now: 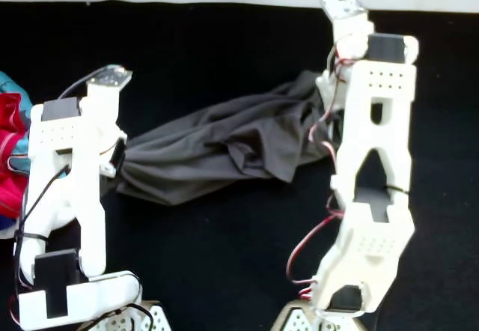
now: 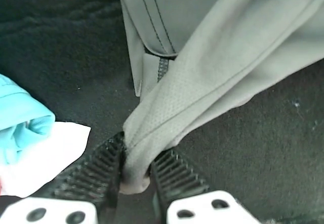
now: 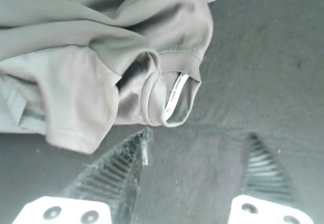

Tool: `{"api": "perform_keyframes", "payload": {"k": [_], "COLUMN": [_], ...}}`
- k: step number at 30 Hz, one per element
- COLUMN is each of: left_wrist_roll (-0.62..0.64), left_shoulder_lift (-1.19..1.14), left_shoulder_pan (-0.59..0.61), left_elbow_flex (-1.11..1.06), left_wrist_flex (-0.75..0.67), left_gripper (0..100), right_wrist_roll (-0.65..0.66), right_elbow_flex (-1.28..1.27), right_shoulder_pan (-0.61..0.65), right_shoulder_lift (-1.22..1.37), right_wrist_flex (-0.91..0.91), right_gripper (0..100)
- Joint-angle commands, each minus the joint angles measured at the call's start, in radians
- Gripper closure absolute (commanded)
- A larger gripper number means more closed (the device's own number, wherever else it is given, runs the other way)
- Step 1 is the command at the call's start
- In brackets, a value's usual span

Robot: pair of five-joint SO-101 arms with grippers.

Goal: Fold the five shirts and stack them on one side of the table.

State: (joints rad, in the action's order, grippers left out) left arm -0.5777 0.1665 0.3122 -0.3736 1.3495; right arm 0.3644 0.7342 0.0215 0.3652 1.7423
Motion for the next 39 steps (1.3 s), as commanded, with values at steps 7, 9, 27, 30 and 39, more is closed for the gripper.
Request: {"api": "perform_keyframes", "payload": {"k": [7, 9, 27, 30, 39], "left_wrist_roll": [-0.005, -0.005, -0.006, -0.006, -0.006], "left_shoulder_lift": [0.041, 0.041, 0.036, 0.033, 0.033], "left_shoulder_pan": [-0.007, -0.007, -0.005, -0.005, -0.001], "left_elbow_flex": [0.005, 0.005, 0.001, -0.001, -0.001], "left_wrist_flex": [-0.025, -0.023, -0.018, -0.018, -0.017], "left_gripper": [99, 99, 99, 99, 99], "right_wrist_roll": [-0.137, -0.193, -0.210, -0.238, -0.295], "right_elbow_flex": [-0.595, -0.711, -0.875, -0.831, -0.736], "right_shoulder_pan": [0.179, 0.217, 0.298, 0.298, 0.271], "right_shoulder_lift": [-0.213, -0.213, -0.062, -0.061, -0.076], "right_wrist_flex": [-0.088, -0.194, -0.507, -0.506, -0.453], "right_gripper": [76.6, 72.8, 73.8, 75.9, 99.5]}}
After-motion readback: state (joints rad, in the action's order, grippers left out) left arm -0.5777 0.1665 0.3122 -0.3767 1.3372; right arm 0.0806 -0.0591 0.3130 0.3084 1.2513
